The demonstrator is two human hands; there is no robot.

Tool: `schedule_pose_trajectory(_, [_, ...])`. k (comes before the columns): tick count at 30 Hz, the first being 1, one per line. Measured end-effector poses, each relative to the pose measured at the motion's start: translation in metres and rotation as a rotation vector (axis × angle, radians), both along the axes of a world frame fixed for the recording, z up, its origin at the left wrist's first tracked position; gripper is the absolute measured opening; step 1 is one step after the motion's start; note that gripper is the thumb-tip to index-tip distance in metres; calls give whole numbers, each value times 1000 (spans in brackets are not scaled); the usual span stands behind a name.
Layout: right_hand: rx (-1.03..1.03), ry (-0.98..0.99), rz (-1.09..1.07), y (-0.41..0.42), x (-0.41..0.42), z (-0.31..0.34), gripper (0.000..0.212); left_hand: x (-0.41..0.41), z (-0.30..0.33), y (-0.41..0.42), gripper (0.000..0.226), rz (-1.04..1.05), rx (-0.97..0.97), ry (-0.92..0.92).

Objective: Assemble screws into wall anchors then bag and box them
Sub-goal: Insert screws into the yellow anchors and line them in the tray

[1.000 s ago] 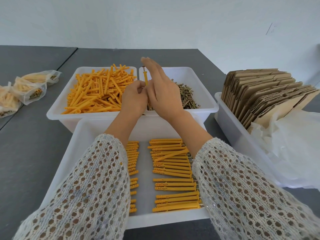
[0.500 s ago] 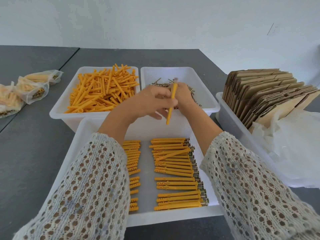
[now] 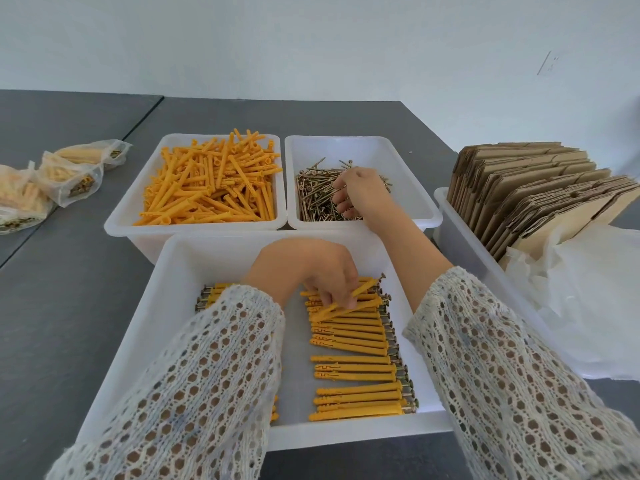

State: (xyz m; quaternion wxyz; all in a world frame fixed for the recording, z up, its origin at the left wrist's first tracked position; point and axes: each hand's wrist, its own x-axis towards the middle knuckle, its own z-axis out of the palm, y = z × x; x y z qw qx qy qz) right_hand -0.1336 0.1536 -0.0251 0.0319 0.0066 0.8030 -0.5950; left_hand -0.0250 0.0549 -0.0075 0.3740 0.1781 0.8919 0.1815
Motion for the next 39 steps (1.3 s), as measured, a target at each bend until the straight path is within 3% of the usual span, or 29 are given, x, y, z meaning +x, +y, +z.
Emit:
schedule_pose_trajectory(3, [34, 20, 8, 0, 0, -1, 25, 6, -4, 11, 40, -131, -279, 163])
schedule_pose_trajectory(5, [73, 38, 17, -1, 0, -1, 25, 8, -7, 18, 43, -159, -316, 227])
schedule_pose_trajectory(14, [180, 70, 60, -3, 1, -3, 23, 12, -19, 29, 33, -91, -345, 353])
schedule_pose_trajectory(24, [236, 84, 69, -5, 0, -4, 24, 17, -23, 40, 42, -110, -485, 436])
schedule_pose_trajectory(39, [330, 141, 70, -5, -2, -8, 29, 14, -25, 35, 47, -95, -394, 418])
